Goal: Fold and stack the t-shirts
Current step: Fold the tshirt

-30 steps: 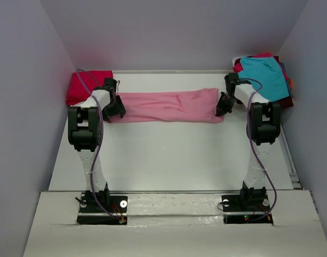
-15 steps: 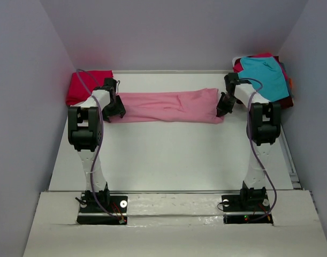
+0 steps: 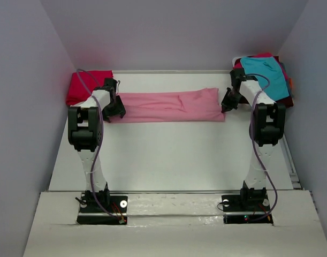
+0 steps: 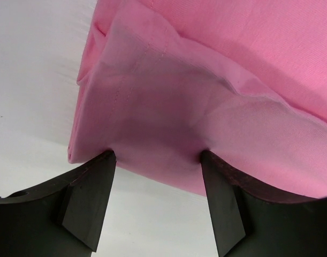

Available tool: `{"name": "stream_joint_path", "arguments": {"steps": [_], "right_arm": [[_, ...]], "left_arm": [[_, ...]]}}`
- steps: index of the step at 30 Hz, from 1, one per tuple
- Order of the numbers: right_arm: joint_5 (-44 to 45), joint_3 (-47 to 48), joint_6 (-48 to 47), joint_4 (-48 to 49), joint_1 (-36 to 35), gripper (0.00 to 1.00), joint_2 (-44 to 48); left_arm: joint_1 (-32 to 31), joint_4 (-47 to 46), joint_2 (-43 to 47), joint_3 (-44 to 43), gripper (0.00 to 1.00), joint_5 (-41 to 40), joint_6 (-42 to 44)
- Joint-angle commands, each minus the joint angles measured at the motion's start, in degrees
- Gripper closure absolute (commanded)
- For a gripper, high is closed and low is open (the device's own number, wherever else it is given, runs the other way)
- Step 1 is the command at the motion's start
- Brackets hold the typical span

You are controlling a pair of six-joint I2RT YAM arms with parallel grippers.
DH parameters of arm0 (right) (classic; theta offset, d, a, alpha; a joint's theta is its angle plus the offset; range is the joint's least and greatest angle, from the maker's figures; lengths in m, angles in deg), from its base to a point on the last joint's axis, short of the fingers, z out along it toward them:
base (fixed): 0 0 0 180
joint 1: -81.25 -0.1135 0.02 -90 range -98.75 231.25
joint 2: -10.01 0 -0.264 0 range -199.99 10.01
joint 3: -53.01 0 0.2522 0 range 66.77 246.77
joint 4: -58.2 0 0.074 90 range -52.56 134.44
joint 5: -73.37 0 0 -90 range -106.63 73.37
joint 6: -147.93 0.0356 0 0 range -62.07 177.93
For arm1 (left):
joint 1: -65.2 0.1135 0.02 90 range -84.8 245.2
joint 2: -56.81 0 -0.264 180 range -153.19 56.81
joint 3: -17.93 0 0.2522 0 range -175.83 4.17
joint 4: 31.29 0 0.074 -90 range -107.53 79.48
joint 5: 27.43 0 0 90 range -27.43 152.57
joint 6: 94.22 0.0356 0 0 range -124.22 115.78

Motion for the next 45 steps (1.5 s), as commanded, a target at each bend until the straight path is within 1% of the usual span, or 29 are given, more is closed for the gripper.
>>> {"name": "stream_joint_path", "arguments": {"steps": [1,8,9,10,11,13,14,15,17,19,22,28,31,36,38,45], "right_arm": [[3.7,4.79,0.8,-2.35,2.35,0.93,1.07],[2.22,10.34,-0.16,-4.46,2.35,0.93,-2.7],[0.73,9.21,-1.38,-3.77,2.35,0.75,-1.84],[0.71,8.59,-1.66,-3.76,2.35,0.75,-1.48],[0.71,8.06,-1.92,-3.41,2.35,0.6,-1.04],[0.71,6.74,-2.36,-2.97,2.35,0.47,0.09],[0.71,6.47,-2.45,-2.88,2.35,0.43,0.1],[0.71,6.12,-2.45,-2.71,2.35,0.35,0.8],[0.71,6.03,-2.71,-2.79,2.35,0.3,1.24],[0.19,6.21,-2.45,-3.15,2.35,0.3,1.77],[-4.54,5.59,-2.45,-1.83,2.35,0.3,2.56],[-5.44,8.23,-1.84,-3.06,0.68,0.34,1.25],[-7.63,8.14,-1.4,-3.23,-1.24,0.4,1.94],[-8.34,5.6,-1.31,-2.62,-3.62,0.41,4.49],[-8.87,4.72,-0.96,-2.18,-4.41,0.41,4.85],[-9.84,3.92,-0.52,-1.83,-6.87,0.43,3.36]], "left_arm": [[0.24,4.56,1.84,2.9,0.23,-3.52,1.99],[0.24,4.3,3.86,5.36,0.23,-3.34,1.99],[0.24,4.12,4.47,5.54,0.23,-2.99,1.99],[0.24,4.21,4.65,5.37,0.23,-2.99,1.99],[0.24,4.21,4.65,5.19,0.23,-2.73,1.9],[0.24,4.56,4.74,4.49,0.23,-2.64,1.81],[-0.28,4.56,4.74,4.23,0.23,-2.64,1.72],[-0.29,4.65,4.74,3.96,0.23,-2.46,1.72],[-0.81,4.91,4.83,3.08,0.23,-2.46,1.64],[-0.82,5.35,5.09,2.29,0.23,-2.2,1.55],[-1.34,5.88,5.44,0.89,0.23,-2.02,1.37],[-2.4,7.81,5.88,-2.8,0.23,-1.76,1.28],[-3.01,9.56,6.15,-5.18,0.23,-1.41,1.37],[-4.94,11.15,7.11,-8.96,0.23,-0.97,1.37],[-4.95,11.24,6.42,-10.54,0.23,0.17,1.46],[-8.9,12.91,1.5,-17.04,0.23,1.75,1.9]]}}
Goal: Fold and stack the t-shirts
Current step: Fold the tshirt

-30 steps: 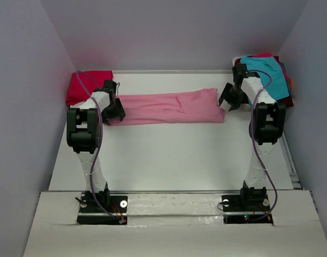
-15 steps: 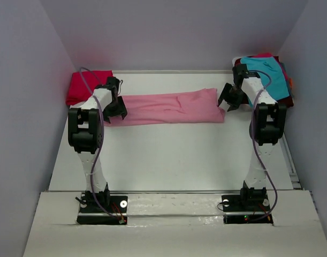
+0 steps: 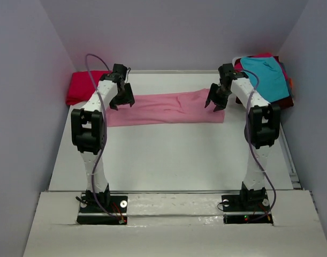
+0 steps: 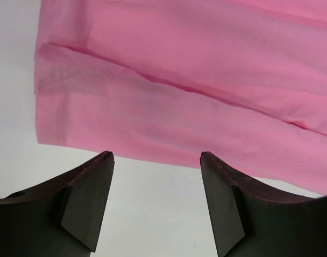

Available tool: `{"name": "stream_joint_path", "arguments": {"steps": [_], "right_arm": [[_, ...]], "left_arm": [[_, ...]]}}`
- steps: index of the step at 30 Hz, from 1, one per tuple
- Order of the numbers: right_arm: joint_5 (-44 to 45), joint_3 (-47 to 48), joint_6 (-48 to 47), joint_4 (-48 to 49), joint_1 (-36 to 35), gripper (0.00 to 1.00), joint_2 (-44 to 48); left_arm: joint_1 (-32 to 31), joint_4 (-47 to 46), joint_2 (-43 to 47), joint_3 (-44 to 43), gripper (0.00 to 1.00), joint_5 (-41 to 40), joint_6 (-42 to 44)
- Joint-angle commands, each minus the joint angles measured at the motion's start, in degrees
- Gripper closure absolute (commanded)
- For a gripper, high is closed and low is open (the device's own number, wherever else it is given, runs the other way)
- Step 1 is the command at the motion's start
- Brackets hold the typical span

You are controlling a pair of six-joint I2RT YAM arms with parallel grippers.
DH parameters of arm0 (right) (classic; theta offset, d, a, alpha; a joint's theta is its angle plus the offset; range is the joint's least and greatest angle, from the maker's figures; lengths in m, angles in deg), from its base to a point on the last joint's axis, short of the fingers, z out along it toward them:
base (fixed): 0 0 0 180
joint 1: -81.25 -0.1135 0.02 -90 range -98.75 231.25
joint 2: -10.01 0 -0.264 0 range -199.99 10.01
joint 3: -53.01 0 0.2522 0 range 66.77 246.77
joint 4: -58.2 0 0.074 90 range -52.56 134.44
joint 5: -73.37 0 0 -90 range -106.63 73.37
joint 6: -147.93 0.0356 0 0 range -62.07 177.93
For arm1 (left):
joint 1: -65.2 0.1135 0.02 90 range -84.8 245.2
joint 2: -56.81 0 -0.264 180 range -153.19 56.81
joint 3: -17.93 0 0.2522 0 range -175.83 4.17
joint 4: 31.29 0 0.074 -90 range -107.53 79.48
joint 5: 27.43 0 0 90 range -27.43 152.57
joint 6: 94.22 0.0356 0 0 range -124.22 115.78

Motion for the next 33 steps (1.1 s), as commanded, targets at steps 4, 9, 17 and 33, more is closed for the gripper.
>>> {"name": "stream_joint_path", "arguments": {"steps": [4,9,17,33], "right_arm": [[-1.7,-1.24,0.73,1.65,-0.73,0.43,0.49],[-2.06,-1.94,0.73,2.18,-1.26,0.43,-0.74],[-1.35,-2.47,0.82,2.62,-1.26,0.44,-2.5],[0.31,1.04,0.82,2.62,-1.26,0.44,-8.65]], "left_arm": [[-4.23,2.79,-3.8,-7.13,0.23,2.72,1.94],[-4.76,2.8,-5.92,-8.01,0.23,4.21,3.7],[-7.13,1.74,-6.89,-9.07,0.24,8.35,5.99],[-8.81,1.13,-12.78,-14.34,0.24,11.68,6.69]]}}
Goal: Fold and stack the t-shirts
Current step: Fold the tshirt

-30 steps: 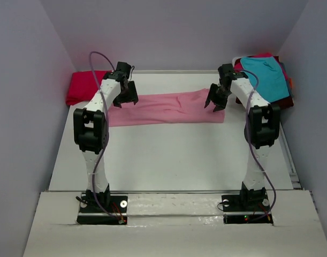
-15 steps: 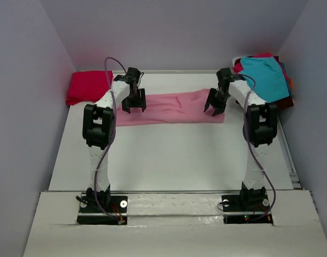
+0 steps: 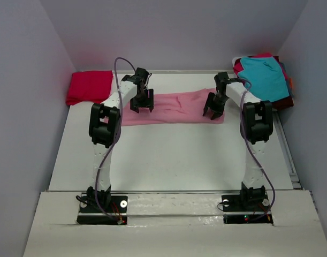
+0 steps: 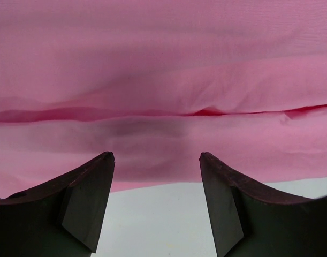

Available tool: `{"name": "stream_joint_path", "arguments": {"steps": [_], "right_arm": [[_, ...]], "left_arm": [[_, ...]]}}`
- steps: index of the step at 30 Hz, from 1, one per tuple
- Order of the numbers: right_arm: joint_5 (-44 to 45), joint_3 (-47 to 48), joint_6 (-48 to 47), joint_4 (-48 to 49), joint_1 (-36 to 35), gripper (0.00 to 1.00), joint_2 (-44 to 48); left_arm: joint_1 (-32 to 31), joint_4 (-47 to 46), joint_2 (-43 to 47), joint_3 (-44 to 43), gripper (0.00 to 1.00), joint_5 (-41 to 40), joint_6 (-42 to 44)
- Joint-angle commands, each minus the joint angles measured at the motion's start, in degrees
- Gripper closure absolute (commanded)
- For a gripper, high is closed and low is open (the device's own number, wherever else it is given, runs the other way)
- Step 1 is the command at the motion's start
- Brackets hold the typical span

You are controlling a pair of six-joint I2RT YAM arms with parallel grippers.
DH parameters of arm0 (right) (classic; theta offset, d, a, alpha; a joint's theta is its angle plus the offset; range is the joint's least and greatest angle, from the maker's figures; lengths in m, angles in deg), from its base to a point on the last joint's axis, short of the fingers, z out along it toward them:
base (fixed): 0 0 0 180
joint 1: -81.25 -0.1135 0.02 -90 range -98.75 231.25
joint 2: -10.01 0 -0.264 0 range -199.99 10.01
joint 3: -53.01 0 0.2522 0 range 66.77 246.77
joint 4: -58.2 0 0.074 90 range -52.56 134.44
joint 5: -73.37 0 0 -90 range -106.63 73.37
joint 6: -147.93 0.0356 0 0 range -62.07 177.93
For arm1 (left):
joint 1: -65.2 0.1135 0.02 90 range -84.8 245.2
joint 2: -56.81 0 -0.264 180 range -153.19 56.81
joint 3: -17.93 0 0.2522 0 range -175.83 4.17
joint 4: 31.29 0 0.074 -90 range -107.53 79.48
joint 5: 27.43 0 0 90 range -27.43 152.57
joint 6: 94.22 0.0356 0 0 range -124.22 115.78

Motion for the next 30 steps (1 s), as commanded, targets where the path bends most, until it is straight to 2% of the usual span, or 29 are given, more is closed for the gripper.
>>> {"name": "stream_joint_path", "arguments": {"steps": [1,8,16,17,22,26,30], "right_arm": [[1.21,4.01,0.31,0.34,-0.54,0.44,-2.05],[2.44,10.52,-0.04,-1.5,-0.54,0.44,-5.92],[5.17,17.2,0.05,-4.75,0.95,0.43,-10.49],[4.99,18.42,0.31,-5.02,1.65,0.43,-11.19],[4.38,24.21,0.58,-7.2,2.71,0.42,-14.96],[3.76,29.68,0.4,-9.5,3.86,0.41,-18.75],[3.32,29.86,0.4,-9.59,4.38,0.4,-19.64]], "left_arm": [[-0.17,0.14,-1.52,-3.72,0.24,2.81,1.23],[-0.79,-0.04,-4.77,-5.48,0.24,2.56,1.32],[-1.32,1.28,-5.75,-4.96,0.24,-2.8,1.23],[-1.32,1.55,-5.13,-3.91,0.24,-6.37,0.97],[-1.32,2.51,-3.55,0.22,0.24,-10.18,0.26],[-2.02,2.95,-3.02,3.48,0.24,-10.63,0.0],[-5.18,2.52,-1.97,6.99,0.24,-10.8,0.35]]}}
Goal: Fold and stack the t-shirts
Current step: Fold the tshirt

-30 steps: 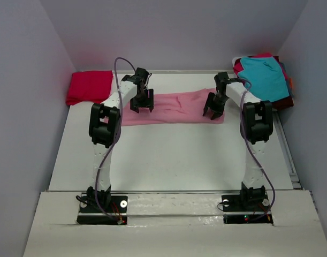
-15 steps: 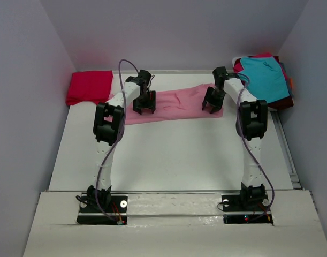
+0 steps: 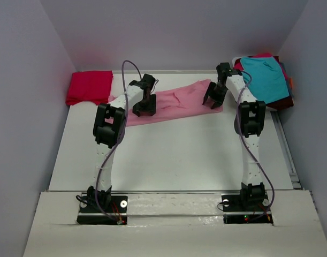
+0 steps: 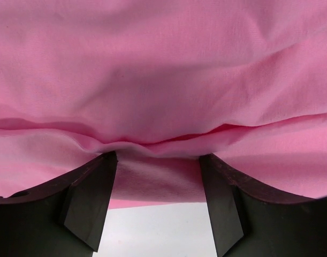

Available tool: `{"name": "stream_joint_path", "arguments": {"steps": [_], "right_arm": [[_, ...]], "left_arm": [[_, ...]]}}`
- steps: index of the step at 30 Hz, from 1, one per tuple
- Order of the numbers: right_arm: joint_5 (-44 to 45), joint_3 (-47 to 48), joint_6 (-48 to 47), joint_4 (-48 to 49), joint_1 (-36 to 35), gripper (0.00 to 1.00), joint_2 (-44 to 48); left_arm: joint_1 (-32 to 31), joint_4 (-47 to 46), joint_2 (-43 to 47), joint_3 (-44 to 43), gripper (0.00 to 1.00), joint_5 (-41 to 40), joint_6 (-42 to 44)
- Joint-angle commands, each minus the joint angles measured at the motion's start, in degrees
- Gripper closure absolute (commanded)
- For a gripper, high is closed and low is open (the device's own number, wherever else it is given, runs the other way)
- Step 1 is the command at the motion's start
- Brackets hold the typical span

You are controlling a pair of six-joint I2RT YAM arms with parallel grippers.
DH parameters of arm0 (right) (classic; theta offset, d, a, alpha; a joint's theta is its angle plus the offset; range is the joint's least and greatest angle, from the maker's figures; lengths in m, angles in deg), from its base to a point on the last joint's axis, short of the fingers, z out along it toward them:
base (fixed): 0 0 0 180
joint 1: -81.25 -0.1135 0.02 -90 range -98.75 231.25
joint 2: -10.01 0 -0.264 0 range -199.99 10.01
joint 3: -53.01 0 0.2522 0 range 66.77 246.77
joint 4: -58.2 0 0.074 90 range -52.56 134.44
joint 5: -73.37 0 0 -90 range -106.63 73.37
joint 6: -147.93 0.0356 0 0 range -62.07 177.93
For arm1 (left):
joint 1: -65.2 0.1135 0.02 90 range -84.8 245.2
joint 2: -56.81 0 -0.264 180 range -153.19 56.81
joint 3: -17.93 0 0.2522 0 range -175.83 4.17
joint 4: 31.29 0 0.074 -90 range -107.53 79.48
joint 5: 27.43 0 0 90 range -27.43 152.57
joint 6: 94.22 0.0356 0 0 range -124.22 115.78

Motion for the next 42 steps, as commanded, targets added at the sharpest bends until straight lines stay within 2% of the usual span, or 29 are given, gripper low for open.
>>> {"name": "stream_joint_path", "arguments": {"steps": [1,9,18,30,36,42], "right_arm": [[2.45,-0.6,-0.91,0.59,1.69,0.4,-2.7],[1.82,-7.19,-1.52,3.59,1.69,0.39,0.82],[4.56,-16.69,-1.88,5.43,2.84,0.37,6.53],[3.76,-22.85,-1.96,6.75,3.36,0.37,10.75],[3.68,-27.33,-2.14,7.98,3.36,0.37,14.0],[4.38,-28.13,-2.32,7.72,3.36,0.37,14.8]], "left_arm": [[-3.32,5.29,1.73,5.62,0.24,-2.52,0.48],[-4.21,4.93,1.12,5.72,0.23,-4.89,-1.63],[-3.6,5.2,1.73,5.62,0.23,-2.09,-2.59],[-3.6,-3.32,15.08,29.25,0.23,3.54,-5.23],[-5.0,-5.96,19.74,35.94,0.24,7.67,-7.87],[-9.57,-6.05,23.7,39.82,0.23,8.82,-9.8]]}}
